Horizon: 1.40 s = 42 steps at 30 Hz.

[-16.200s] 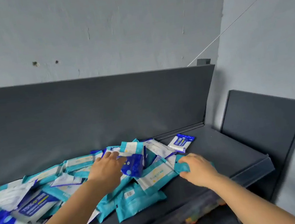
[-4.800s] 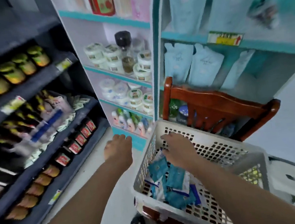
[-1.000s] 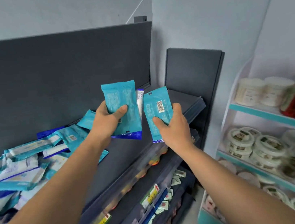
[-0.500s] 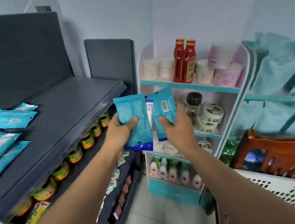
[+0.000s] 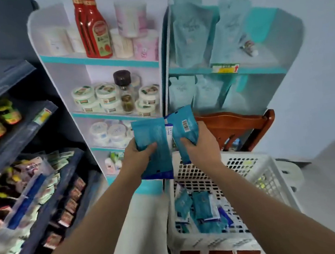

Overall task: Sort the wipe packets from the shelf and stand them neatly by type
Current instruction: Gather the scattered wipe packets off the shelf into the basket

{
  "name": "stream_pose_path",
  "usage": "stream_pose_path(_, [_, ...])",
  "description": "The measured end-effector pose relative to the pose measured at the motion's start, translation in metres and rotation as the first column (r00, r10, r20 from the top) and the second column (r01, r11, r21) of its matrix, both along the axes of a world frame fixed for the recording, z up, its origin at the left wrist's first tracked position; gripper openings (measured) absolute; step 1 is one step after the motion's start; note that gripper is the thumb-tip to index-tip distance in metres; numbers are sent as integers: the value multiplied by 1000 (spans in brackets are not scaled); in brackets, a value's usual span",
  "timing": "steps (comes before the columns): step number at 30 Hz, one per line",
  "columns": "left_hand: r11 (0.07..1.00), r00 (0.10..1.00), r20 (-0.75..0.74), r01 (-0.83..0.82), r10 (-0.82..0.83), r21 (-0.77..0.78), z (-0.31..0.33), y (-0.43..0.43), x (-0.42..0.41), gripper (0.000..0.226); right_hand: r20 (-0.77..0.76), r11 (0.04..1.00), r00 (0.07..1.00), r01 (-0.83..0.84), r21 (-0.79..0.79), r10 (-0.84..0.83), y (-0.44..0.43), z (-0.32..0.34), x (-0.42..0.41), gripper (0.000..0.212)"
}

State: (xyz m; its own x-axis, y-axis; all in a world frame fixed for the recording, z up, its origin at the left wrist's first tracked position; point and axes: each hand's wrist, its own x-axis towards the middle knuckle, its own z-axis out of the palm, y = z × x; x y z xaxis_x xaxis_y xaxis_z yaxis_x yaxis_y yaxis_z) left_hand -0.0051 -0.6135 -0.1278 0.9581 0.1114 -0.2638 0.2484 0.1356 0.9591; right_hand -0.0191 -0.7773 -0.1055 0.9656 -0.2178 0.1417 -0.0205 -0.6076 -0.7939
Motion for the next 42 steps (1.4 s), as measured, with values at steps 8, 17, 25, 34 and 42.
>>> stream_pose_path(8, [968, 965, -177, 217, -193, 125, -70, -80, 10, 32, -241, 996, 969, 43, -80, -61, -81, -71, 0, 20])
stream_pose_path(17, [788, 850, -391, 495, -353, 365, -178, -129, 45, 32, -638, 997, 770, -44, -70, -11, -137, -176, 13, 46])
stream_pose_path(25, [432, 766, -491, 641, -416, 634, -283, -154, 62, 88, -765, 995, 643, -97, -28, 41, -153, -293, 30, 69])
stream_pose_path(34, [-211, 553, -731, 720, -399, 660, -387, -172, 54, 79, -761, 940, 636, -322, -112, 127, -158, -414, 51, 80])
stream_pose_path(42, [-278, 497, -789, 751, -361, 599, -395, -166, 65, 80, -922, 765, 380, -613, -196, 68, -189, -435, 59, 85])
